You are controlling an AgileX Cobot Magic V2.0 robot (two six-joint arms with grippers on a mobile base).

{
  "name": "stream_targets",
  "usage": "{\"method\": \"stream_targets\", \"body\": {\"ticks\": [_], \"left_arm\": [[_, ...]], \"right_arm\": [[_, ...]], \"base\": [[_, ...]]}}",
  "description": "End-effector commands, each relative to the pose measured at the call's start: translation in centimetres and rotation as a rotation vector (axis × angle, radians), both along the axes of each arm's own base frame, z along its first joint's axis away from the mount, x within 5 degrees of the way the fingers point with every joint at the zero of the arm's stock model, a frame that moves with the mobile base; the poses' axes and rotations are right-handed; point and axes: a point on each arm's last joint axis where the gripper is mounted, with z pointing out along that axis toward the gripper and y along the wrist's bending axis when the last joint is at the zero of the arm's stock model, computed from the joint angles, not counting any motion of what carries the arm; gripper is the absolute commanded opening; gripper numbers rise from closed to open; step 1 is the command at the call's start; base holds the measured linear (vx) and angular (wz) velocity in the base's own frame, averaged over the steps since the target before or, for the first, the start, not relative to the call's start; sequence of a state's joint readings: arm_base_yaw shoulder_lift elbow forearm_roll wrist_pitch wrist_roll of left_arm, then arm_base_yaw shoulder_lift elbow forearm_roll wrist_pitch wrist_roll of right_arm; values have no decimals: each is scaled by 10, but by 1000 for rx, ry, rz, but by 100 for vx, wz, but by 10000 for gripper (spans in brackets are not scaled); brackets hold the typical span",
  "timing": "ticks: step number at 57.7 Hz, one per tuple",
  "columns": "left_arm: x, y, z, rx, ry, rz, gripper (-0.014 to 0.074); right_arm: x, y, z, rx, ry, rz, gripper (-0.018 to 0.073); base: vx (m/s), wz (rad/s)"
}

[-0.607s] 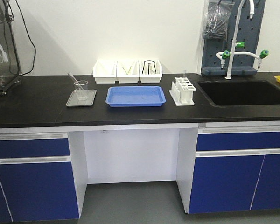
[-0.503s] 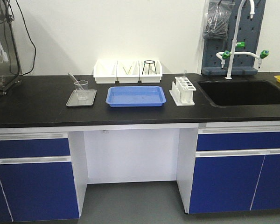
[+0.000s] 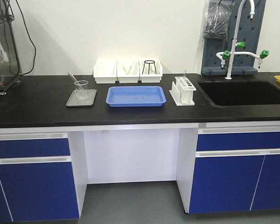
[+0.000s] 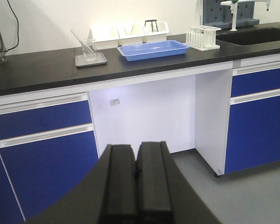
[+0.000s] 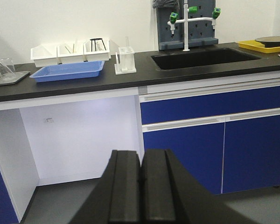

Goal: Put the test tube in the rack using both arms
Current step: 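Drive the base forward toward the bench with the beaker and rack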

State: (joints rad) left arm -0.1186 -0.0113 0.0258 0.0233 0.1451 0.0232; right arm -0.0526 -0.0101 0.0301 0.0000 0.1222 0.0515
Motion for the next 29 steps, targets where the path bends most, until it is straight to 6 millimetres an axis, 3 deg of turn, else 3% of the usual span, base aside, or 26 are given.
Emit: {"method": "stream_targets", "body": {"ticks": [1, 29], "left_arm": [[0, 0, 6, -25, -82, -1, 0], [0, 0, 6, -25, -82, -1, 2]], "right_arm": [[-1, 0, 8, -21, -94, -4, -11], [-1, 0, 8, -21, -94, -4, -11]], "base": [[0, 0], [5, -1]]}}
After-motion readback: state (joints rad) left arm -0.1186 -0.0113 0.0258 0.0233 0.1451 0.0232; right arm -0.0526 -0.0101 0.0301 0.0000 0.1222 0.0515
